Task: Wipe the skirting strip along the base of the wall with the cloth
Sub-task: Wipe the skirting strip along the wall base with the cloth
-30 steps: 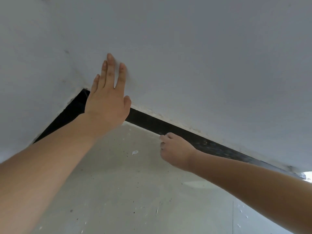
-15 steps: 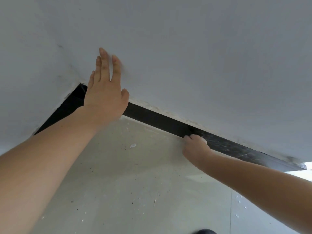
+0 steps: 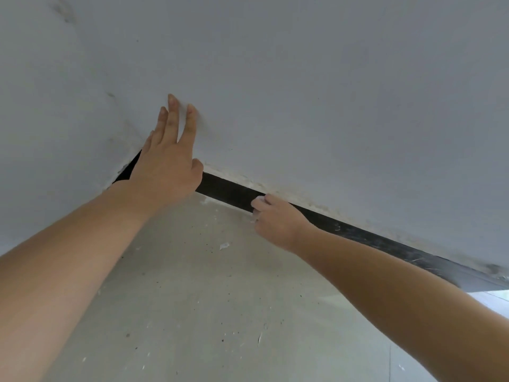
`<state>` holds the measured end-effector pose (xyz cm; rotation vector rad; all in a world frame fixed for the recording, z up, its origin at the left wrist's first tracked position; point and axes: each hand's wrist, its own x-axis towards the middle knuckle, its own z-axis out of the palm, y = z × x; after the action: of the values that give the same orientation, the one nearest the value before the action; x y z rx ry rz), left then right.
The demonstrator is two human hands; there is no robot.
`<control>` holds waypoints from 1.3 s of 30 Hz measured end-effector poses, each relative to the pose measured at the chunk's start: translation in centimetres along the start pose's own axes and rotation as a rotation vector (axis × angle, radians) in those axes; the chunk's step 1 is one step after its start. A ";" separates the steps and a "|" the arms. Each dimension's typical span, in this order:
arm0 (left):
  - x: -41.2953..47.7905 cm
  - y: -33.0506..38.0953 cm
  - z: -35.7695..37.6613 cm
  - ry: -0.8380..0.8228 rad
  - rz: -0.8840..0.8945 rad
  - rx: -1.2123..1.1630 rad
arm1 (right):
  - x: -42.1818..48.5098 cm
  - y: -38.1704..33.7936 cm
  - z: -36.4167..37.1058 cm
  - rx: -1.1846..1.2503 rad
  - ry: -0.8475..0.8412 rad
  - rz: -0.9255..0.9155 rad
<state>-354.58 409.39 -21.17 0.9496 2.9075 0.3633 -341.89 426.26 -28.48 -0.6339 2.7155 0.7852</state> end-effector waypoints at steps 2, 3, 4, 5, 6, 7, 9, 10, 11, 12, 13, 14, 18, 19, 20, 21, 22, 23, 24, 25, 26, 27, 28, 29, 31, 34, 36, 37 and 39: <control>0.0 0.4 0.1 -0.005 -0.010 -0.008 | -1.7 0.6 0.6 0.012 -0.012 0.043; 0.1 0.5 0.1 -0.005 -0.012 -0.012 | -2.7 0.7 1.5 0.023 -0.038 0.045; 0.1 0.5 0.2 -0.001 -0.011 -0.015 | -3.8 0.5 2.3 0.033 -0.093 0.032; 0.1 0.4 0.2 0.004 -0.008 -0.016 | -4.9 0.3 2.8 0.060 -0.196 0.031; 0.1 0.2 0.2 0.006 -0.004 -0.016 | -5.9 0.0 3.7 0.088 -0.293 0.044; 0.1 0.1 0.1 0.003 -0.001 -0.016 | -6.6 -0.3 4.6 0.125 -0.346 0.077; 0.1 -0.3 0.1 -0.002 0.007 -0.013 | -7.6 -1.0 4.9 0.178 -0.497 0.176; 0.1 -0.4 0.2 0.002 0.012 -0.012 | -7.9 -1.4 5.1 0.190 -0.554 0.212; 0.1 -0.6 0.3 0.011 0.016 -0.011 | -7.9 -1.9 4.9 0.228 -0.596 0.234; 0.1 -0.7 0.5 0.023 0.019 -0.007 | -7.5 -2.3 4.5 0.252 -0.589 0.213; 0.2 -0.9 0.7 0.034 0.022 0.000 | -6.8 -2.7 3.7 0.283 -0.535 0.172; 0.2 -1.0 0.9 0.045 0.025 0.011 | -6.0 -3.2 2.6 0.311 -0.453 0.141; 0.3 -1.5 1.3 0.085 0.038 0.033 | -0.1 -4.0 -1.6 0.242 0.002 -0.020; 0.2 -1.6 1.3 0.097 0.045 0.038 | 1.9 -4.2 -1.7 0.186 0.027 -0.069; 0.2 -1.7 1.4 0.111 0.051 0.044 | 3.9 -4.3 -2.2 0.149 0.073 -0.098; 0.2 -1.8 1.5 0.121 0.055 0.048 | 5.8 -3.9 -3.0 0.136 0.128 -0.104; 0.3 -1.9 1.5 0.127 0.055 0.050 | 7.5 -3.5 -4.0 0.136 0.179 -0.105; 0.3 -1.9 1.6 0.127 0.053 0.049 | 9.2 -3.1 -4.1 0.119 0.145 -0.120; 0.4 -2.0 1.7 0.125 0.049 0.048 | 10.6 -2.6 -3.8 0.109 0.109 -0.113; 0.4 -2.0 1.8 0.126 0.048 0.044 | 11.7 -2.2 -3.0 0.085 0.091 -0.112; 0.5 -2.1 1.9 0.133 0.052 0.039 | 12.2 -1.6 -2.3 0.046 0.083 -0.105; 0.5 -2.1 1.9 0.142 0.059 0.035 | 12.0 -0.9 -1.8 0.010 0.067 -0.105; 0.5 -2.2 2.0 0.147 0.065 0.031 | 11.2 -0.3 -1.6 -0.036 0.047 -0.109; 0.5 -2.2 2.0 0.151 0.066 0.025 | 10.1 0.3 -1.2 -0.051 0.071 -0.108; 0.5 -2.2 2.2 0.157 0.059 0.011 | 7.5 0.8 0.0 -0.068 0.103 -0.081; 0.5 -1.9 2.5 0.163 0.059 0.012 | 3.2 1.1 1.6 -0.122 0.141 -0.048; 0.4 -1.5 2.7 0.161 0.048 -0.002 | 0.2 1.2 2.6 -0.119 0.080 -0.026; 0.3 -1.3 2.7 0.155 0.043 -0.007 | -1.5 1.3 2.7 -0.085 0.032 0.003; 0.3 -0.9 2.5 0.137 0.027 -0.011 | -4.7 1.2 2.5 0.004 -0.097 0.072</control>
<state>-355.02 409.34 -23.84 1.0023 3.0135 0.4629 -338.02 430.12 -28.39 -0.4863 2.6637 0.8062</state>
